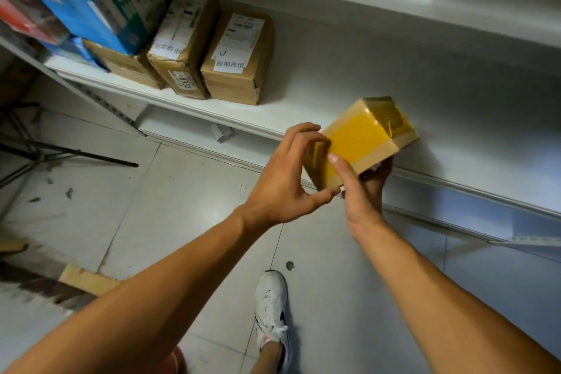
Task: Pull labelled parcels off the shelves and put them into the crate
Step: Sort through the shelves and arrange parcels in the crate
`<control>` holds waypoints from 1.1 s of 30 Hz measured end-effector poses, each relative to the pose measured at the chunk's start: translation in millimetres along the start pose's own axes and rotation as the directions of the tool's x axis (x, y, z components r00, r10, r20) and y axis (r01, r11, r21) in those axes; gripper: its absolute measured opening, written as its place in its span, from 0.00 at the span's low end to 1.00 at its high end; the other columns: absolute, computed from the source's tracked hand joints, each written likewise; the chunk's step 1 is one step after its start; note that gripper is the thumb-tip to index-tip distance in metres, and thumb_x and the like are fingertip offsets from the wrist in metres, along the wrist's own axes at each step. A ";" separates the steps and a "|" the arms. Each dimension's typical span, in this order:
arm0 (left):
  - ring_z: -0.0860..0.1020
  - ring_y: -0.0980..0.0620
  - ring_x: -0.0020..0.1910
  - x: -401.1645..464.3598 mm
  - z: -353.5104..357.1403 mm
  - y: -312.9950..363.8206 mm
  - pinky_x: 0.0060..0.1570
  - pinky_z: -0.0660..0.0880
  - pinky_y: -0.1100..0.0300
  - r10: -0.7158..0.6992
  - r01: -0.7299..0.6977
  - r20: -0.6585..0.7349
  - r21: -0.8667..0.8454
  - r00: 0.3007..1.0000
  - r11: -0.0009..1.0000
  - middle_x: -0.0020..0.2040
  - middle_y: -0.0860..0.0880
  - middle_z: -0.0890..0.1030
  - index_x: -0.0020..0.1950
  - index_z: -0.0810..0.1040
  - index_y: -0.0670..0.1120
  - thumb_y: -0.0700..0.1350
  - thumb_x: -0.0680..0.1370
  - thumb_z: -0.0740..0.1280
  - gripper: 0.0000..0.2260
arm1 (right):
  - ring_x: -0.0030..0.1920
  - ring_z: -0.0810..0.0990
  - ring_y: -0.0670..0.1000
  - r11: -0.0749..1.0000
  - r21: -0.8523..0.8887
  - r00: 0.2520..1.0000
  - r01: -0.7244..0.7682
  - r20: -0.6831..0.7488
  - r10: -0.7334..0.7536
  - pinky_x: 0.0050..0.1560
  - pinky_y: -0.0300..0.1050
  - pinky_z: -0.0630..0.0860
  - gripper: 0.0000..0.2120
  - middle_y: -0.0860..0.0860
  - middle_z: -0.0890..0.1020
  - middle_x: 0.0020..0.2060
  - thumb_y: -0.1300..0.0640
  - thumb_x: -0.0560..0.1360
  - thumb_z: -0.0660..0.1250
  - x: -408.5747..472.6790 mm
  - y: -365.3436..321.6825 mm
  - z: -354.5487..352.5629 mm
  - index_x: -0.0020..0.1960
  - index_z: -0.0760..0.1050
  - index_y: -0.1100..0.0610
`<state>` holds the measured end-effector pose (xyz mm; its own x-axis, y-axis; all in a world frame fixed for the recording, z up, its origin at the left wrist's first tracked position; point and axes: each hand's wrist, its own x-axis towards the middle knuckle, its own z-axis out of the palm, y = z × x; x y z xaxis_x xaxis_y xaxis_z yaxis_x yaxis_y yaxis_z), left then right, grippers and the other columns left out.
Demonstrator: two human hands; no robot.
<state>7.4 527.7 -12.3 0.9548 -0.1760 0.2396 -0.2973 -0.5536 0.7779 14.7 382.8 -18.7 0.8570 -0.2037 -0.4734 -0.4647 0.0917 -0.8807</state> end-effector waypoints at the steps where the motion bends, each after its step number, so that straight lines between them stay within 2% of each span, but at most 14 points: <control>1: 0.68 0.51 0.70 1.0 -2.0 -2.9 0.64 0.74 0.55 -0.027 0.027 -0.007 0.009 1.000 1.000 0.71 0.45 0.67 0.70 0.70 0.42 0.52 0.72 0.77 0.32 | 0.69 0.68 0.53 0.998 -0.058 0.996 -0.003 -0.087 -0.002 0.61 0.49 0.73 0.58 0.54 0.66 0.70 0.39 0.59 0.80 5.4 -6.9 1.4 0.80 0.50 0.43; 4: 0.71 0.50 0.67 3.6 -11.7 -15.7 0.64 0.75 0.51 -0.107 0.111 -0.055 0.093 0.993 0.989 0.71 0.46 0.66 0.70 0.70 0.44 0.49 0.75 0.72 0.26 | 0.75 0.56 0.61 0.970 -0.178 0.912 -0.168 -0.402 0.084 0.71 0.55 0.61 0.65 0.61 0.54 0.76 0.33 0.59 0.80 34.2 -38.4 6.4 0.82 0.41 0.45; 6: 0.72 0.50 0.65 5.8 -19.2 -27.0 0.63 0.76 0.51 -0.177 0.193 -0.118 0.133 0.977 0.972 0.70 0.47 0.66 0.70 0.71 0.45 0.47 0.76 0.71 0.23 | 0.73 0.59 0.62 0.956 -0.178 0.865 -0.233 -0.487 0.120 0.71 0.53 0.63 0.68 0.60 0.55 0.74 0.33 0.56 0.81 54.2 -53.0 11.2 0.82 0.41 0.45; 7: 0.72 0.50 0.65 7.8 -23.3 -35.0 0.63 0.76 0.52 -0.227 0.250 -0.159 0.148 0.961 0.957 0.70 0.48 0.67 0.70 0.71 0.45 0.47 0.76 0.71 0.23 | 0.70 0.61 0.61 0.953 -0.204 0.870 -0.226 -0.482 0.103 0.69 0.51 0.64 0.68 0.59 0.56 0.73 0.34 0.56 0.82 60.7 -54.8 15.7 0.82 0.41 0.45; 10: 0.72 0.49 0.65 14.3 -34.8 -57.1 0.63 0.76 0.51 -0.334 0.390 -0.259 0.206 0.906 0.898 0.70 0.48 0.67 0.70 0.71 0.47 0.47 0.76 0.72 0.23 | 0.68 0.62 0.60 0.956 -0.283 0.908 -0.076 -0.416 -0.051 0.70 0.51 0.67 0.63 0.55 0.56 0.71 0.46 0.60 0.84 65.7 -40.1 29.1 0.81 0.46 0.47; 13: 0.70 0.47 0.68 26.0 -46.7 -78.0 0.64 0.75 0.52 -0.347 0.451 -0.337 0.308 0.875 0.838 0.71 0.46 0.67 0.73 0.69 0.47 0.50 0.75 0.72 0.27 | 0.69 0.60 0.58 0.945 -0.323 0.924 0.057 -0.341 -0.172 0.66 0.47 0.68 0.52 0.56 0.57 0.71 0.56 0.67 0.81 58.1 -18.5 45.1 0.80 0.52 0.49; 15: 0.68 0.44 0.70 39.6 -55.9 -91.8 0.64 0.74 0.51 -0.334 0.474 -0.377 0.386 0.864 0.791 0.73 0.43 0.65 0.75 0.66 0.48 0.53 0.74 0.71 0.31 | 0.69 0.61 0.57 0.937 -0.334 0.946 0.099 -0.261 -0.193 0.60 0.43 0.67 0.46 0.57 0.59 0.70 0.59 0.71 0.77 50.5 -1.0 54.0 0.80 0.53 0.51; 17: 0.65 0.40 0.72 55.8 -64.1 -106.4 0.66 0.72 0.46 -0.357 0.517 -0.398 0.439 0.845 0.735 0.75 0.40 0.62 0.76 0.63 0.50 0.59 0.72 0.70 0.36 | 0.69 0.63 0.55 0.930 -0.335 0.965 0.148 -0.155 -0.210 0.57 0.40 0.69 0.43 0.57 0.61 0.69 0.62 0.73 0.75 42.6 14.8 61.7 0.79 0.54 0.51; 20: 0.58 0.34 0.74 75.2 -70.6 -126.2 0.71 0.66 0.42 -0.457 0.608 -0.413 0.402 0.787 0.684 0.77 0.38 0.54 0.77 0.60 0.55 0.66 0.70 0.69 0.39 | 0.69 0.66 0.53 0.926 -0.338 0.984 0.167 0.003 -0.177 0.46 0.25 0.67 0.40 0.55 0.63 0.68 0.64 0.75 0.72 35.7 29.1 73.2 0.79 0.54 0.50; 21: 0.57 0.33 0.75 79.1 -69.7 -128.0 0.73 0.64 0.43 -0.479 0.624 -0.416 0.364 0.773 0.691 0.77 0.37 0.52 0.77 0.62 0.56 0.67 0.70 0.70 0.39 | 0.68 0.67 0.52 0.925 -0.342 0.986 0.168 0.044 -0.163 0.44 0.24 0.67 0.39 0.55 0.63 0.68 0.64 0.75 0.72 34.2 30.6 74.7 0.78 0.55 0.49; 23: 0.60 0.34 0.73 85.8 -65.8 -128.0 0.72 0.63 0.46 -0.492 0.634 -0.439 0.276 0.751 0.722 0.74 0.37 0.57 0.73 0.67 0.55 0.66 0.69 0.73 0.37 | 0.67 0.68 0.50 0.923 -0.346 0.985 0.170 0.099 -0.144 0.43 0.26 0.68 0.36 0.54 0.64 0.67 0.64 0.75 0.71 34.0 33.3 78.2 0.77 0.59 0.49; 26: 0.70 0.40 0.63 94.3 -60.5 -125.3 0.67 0.69 0.53 -0.507 0.636 -0.469 0.166 0.723 0.754 0.65 0.41 0.66 0.68 0.71 0.52 0.63 0.68 0.77 0.34 | 0.63 0.70 0.48 0.921 -0.361 0.986 0.148 0.127 -0.109 0.42 0.26 0.68 0.29 0.52 0.66 0.64 0.63 0.77 0.70 35.4 33.7 82.6 0.74 0.65 0.49; 30: 0.75 0.45 0.56 92.1 -53.8 -119.2 0.63 0.76 0.55 -0.503 0.624 -0.512 0.085 0.696 0.777 0.61 0.46 0.65 0.62 0.72 0.52 0.62 0.63 0.79 0.33 | 0.57 0.74 0.47 0.933 -0.329 0.986 0.144 0.131 -0.106 0.43 0.25 0.70 0.20 0.51 0.72 0.58 0.62 0.78 0.68 37.3 28.8 83.8 0.67 0.72 0.49; 33: 0.72 0.48 0.57 71.4 -43.4 -105.9 0.61 0.77 0.56 -0.493 0.599 -0.495 0.071 0.716 0.798 0.61 0.47 0.64 0.63 0.71 0.50 0.63 0.63 0.78 0.35 | 0.56 0.77 0.49 0.949 -0.294 0.986 0.110 0.156 -0.066 0.50 0.37 0.75 0.14 0.51 0.77 0.56 0.57 0.79 0.67 40.1 26.8 83.6 0.62 0.74 0.45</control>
<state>107.3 609.0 -52.3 0.8320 0.5496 0.0756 0.3340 -0.6051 0.7227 55.3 458.6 -62.7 0.9101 -0.0546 -0.4108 -0.4122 -0.2218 -0.8837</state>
